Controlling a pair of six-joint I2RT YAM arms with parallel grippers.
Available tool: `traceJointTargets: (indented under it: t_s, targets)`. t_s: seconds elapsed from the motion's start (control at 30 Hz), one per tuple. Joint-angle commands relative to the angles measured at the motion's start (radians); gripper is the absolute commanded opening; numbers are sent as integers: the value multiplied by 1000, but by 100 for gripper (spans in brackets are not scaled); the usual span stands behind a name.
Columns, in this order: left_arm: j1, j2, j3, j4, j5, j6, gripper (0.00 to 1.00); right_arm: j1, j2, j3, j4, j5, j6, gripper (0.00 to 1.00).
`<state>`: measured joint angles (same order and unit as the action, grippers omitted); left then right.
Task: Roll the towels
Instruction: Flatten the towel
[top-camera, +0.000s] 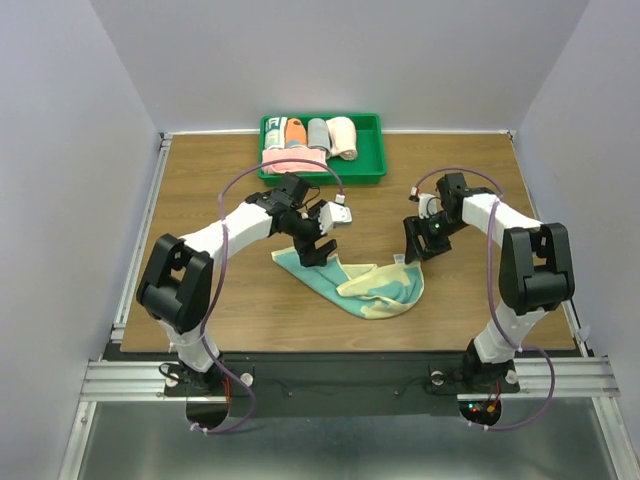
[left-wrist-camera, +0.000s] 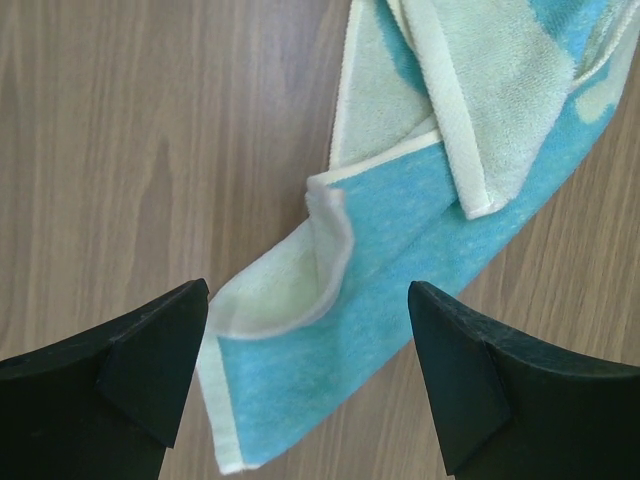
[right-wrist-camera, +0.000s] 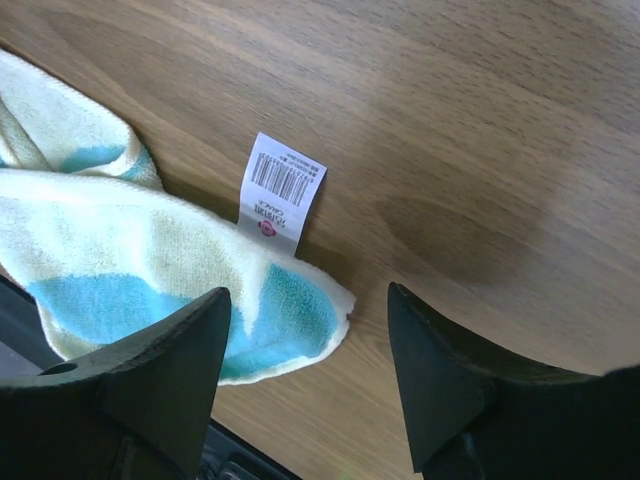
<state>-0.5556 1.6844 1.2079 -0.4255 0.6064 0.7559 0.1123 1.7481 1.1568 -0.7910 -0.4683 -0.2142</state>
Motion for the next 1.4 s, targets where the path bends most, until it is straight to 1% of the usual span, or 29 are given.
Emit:
traceJointTargets:
  t_s: [0.0,0.1,0.13,0.17,0.2,0.23,0.3,0.33,0.37,0.4,0.43,0.47,0.5,0.53,0.63,0.67,0.7,0.73,0.8,0.87,1.0,1.03,1.1,1.13,1.2,1.23,1.27,1.3,1.37]
  targets:
    - [-29,46,65,-5,85,43,92,0,27,-20,45,2,-16,67]
    - [-47,70,73,1,84,42,90,0,60,-20,56,5,-19,59]
    - [-47,89,77,2,85,40,87,1,65,-19,62,7,-17,54]
    - [-47,101,81,7,79,39,85,-2,70,-16,62,2,-14,52]
    - [-47,104,84,7,75,39,82,0,76,-13,62,0,-14,48]
    - [-46,109,88,7,70,39,75,0,76,-9,62,-4,-13,43]
    - [-46,109,91,1,58,43,67,0,71,-8,61,-13,-16,31]
    - [-41,101,94,-1,58,45,53,0,67,-5,59,-13,-17,13]
    - [-38,97,96,-2,53,46,45,0,68,-2,59,-6,-19,3]
    - [-35,90,100,-4,49,43,35,-2,70,4,59,-3,-16,1]
    - [-23,75,113,-5,44,39,15,0,70,20,58,-1,-14,1]
    - [-15,55,123,-27,43,40,8,0,70,29,59,-1,-7,1]
    - [-6,46,139,-50,46,51,3,-2,67,40,61,2,-1,1]
    - [14,32,175,-77,49,60,0,-3,67,52,61,0,4,1]
    - [29,-31,223,-241,64,164,0,-19,60,107,62,10,21,1]
    - [29,-73,219,-331,66,231,0,-34,60,135,62,17,30,1]
    - [29,-74,219,-376,66,232,0,-34,60,150,62,20,30,1]
    - [29,-115,194,-421,69,299,0,-54,59,161,61,23,38,1]
    - [29,-182,154,-542,61,361,0,-89,47,184,64,34,45,0]
    - [29,-231,67,-599,44,434,0,-109,33,185,67,40,48,1]
    - [14,-351,-82,-693,23,487,0,-138,-13,143,73,75,35,1]
    - [-27,-371,-146,-693,18,481,0,-138,-27,114,73,83,21,1]
    - [-93,-413,-211,-682,-2,471,0,-138,-35,83,78,100,9,1]
    - [-168,-446,-270,-667,-7,452,0,-138,-36,70,82,103,4,1]
    - [-264,-474,-329,-622,-2,406,0,-138,-33,37,91,120,-1,1]
    - [-265,-476,-340,-610,1,393,0,-138,-36,29,90,122,-2,1]
    - [-312,-474,-346,-596,-2,381,3,-138,-38,21,91,122,-4,0]
    - [-325,-465,-343,-573,-22,360,17,-138,-48,8,88,122,-8,1]
    - [-342,-454,-338,-568,-33,367,30,-138,-65,-9,84,117,-23,1]
